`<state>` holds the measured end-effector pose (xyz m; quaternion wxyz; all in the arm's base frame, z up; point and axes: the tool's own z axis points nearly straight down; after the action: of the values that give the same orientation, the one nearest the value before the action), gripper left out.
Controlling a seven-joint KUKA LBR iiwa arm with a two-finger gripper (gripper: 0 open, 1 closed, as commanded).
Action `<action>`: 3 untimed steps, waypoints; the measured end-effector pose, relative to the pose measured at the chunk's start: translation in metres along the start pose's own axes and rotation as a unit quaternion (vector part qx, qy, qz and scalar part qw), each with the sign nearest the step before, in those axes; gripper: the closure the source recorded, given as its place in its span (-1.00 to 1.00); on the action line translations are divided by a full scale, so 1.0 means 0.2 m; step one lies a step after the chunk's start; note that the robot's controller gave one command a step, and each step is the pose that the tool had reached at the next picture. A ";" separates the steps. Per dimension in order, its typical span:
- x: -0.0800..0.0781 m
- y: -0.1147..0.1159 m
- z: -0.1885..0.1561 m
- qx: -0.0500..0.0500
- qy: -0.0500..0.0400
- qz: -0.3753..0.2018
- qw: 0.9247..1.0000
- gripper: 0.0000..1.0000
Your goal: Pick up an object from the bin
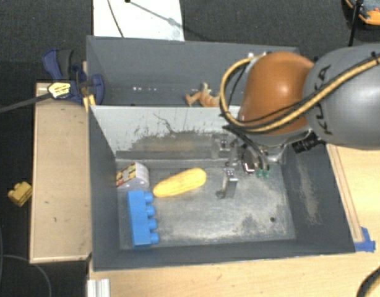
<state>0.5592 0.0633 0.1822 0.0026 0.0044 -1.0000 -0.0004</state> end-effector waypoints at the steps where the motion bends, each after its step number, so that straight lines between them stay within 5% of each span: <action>1: -0.01 0.00 -0.02 0.000 -0.004 0.001 1.000 -1.00; 2: -0.10 0.10 0.16 0.000 -0.009 -0.008 1.000 -1.00; 3: -0.10 0.27 0.34 0.000 -0.002 -0.074 0.997 -1.00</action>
Offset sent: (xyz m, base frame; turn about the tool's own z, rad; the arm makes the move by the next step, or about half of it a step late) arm 0.0328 0.0484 -0.0914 -0.0420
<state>0.5778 0.1168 0.1135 0.0004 0.0783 -0.9969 -0.0002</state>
